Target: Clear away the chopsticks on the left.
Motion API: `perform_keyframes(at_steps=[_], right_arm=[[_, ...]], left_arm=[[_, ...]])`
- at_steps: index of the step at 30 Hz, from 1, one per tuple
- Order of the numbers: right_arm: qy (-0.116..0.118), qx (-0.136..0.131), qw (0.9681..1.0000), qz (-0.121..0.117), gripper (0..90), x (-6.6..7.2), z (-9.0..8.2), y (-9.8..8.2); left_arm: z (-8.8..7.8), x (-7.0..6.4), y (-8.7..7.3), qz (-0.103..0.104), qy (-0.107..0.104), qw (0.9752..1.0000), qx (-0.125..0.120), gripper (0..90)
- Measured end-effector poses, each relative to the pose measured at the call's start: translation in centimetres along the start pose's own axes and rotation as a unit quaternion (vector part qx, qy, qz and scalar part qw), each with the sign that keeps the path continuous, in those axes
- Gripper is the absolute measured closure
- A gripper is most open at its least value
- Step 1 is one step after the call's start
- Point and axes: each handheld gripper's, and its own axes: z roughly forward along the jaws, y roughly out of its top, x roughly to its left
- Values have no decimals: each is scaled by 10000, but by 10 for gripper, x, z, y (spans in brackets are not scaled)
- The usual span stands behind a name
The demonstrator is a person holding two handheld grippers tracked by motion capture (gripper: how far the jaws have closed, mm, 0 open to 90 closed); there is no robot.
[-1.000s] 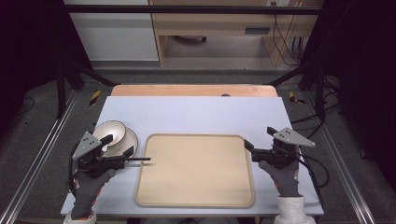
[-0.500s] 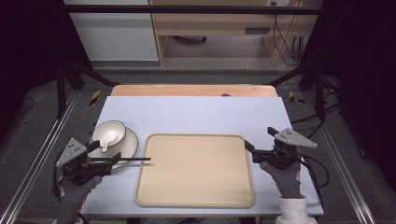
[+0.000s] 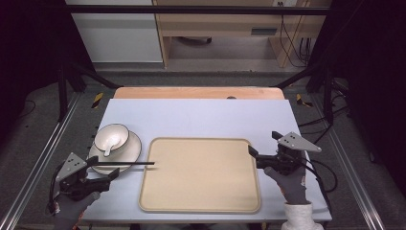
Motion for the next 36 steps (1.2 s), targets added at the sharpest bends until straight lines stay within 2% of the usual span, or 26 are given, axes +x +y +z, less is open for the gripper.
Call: perform_keyframes(at_steps=[4,15,16,22,27,28,36], right_arm=[[12,28,10000,-1,33,1,1,-1],[-1,117,9999,-11,31,1,4,-2],[3,123,9999,-11,32,1,4,-2],[22,130,9999,-1,32,2,5,-2],[22,157,9999,16,33,2,6,-2],[22,175,9998,-1,33,3,7,-2],[51,178,9998,17,33,4,8,-3]], left_arm=[[4,3,-4,105,61,9995,282,113],[15,8,-12,204,106,9976,653,144],[18,9,-13,314,173,9963,779,148],[26,10,-17,435,294,9940,957,186],[29,12,-18,462,379,9935,973,246],[30,14,-19,515,457,9931,946,266],[37,21,-22,553,518,9927,934,326]])
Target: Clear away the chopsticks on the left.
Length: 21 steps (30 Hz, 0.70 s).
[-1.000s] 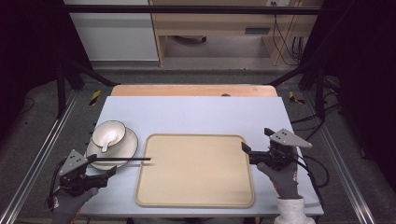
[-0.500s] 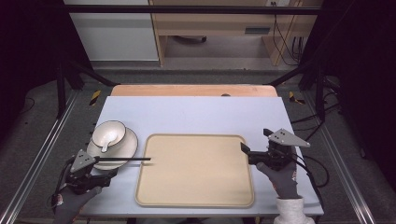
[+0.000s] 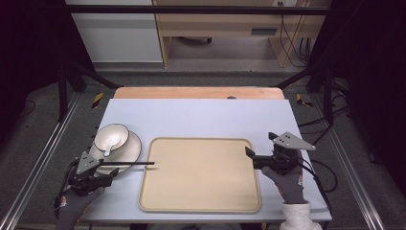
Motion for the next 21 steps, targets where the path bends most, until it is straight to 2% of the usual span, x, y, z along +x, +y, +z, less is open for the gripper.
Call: perform_keyframes(at_steps=[11,21], right_arm=[[1,-12,10000,-15,30,0,-1,1],[0,-8,10000,-37,29,0,-2,1]], left_arm=[[11,3,1,63,13,9999,79,367],[12,2,1,135,67,9996,251,475]])
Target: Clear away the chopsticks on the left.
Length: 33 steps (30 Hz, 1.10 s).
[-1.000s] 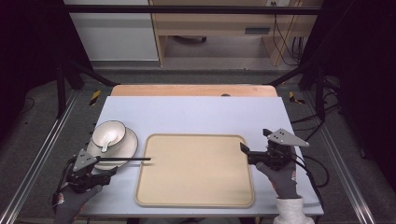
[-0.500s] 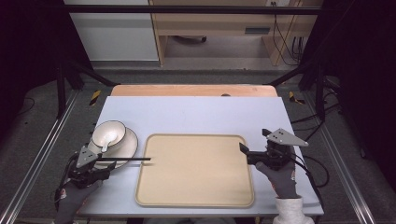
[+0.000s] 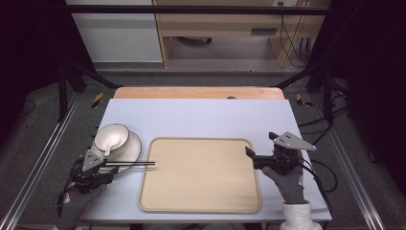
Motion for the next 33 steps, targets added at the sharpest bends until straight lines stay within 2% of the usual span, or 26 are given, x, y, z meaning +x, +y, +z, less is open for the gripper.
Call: perform_keyframes(at_steps=[6,7,11,13,22,33], right_arm=[[-14,-15,10000,3,29,0,0,0],[-10,-4,10000,9,28,0,0,0],[-6,10,10000,-8,28,0,0,0],[-14,21,10000,6,28,0,0,0],[-5,114,9999,-27,26,1,4,-2],[-8,81,10000,-21,26,1,3,-1]], left_arm=[[0,0,0,-43,-27,10000,21,536],[0,0,1,-26,-40,10000,40,575],[0,-2,1,-26,-84,9999,67,612],[0,-3,2,-2,-88,9999,77,662],[1,-7,5,22,-171,9998,118,763],[3,-11,7,-68,-274,9995,123,843]])
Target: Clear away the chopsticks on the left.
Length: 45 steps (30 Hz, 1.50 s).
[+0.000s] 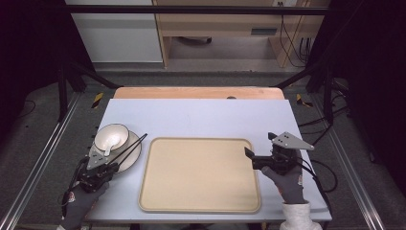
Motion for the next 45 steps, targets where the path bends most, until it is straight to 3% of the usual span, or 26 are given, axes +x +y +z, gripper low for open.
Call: perform_keyframes(at_steps=[5,12,23,37,45], right_arm=[[-2,-6,10000,-1,26,0,0,0],[-1,-13,10000,-5,25,0,-1,0],[-8,-13,10000,-16,23,-1,-1,0],[-17,-60,10000,-12,21,-2,-4,1],[-87,-34,9999,-38,15,-2,-4,1]], left_arm=[[1,0,1,-39,-22,10000,11,817],[7,1,6,-294,-66,9995,85,807],[8,-2,7,-297,-141,9994,67,852],[-8,-14,15,-621,-139,9972,-392,855],[-13,-33,23,-750,-109,9953,-605,855]])
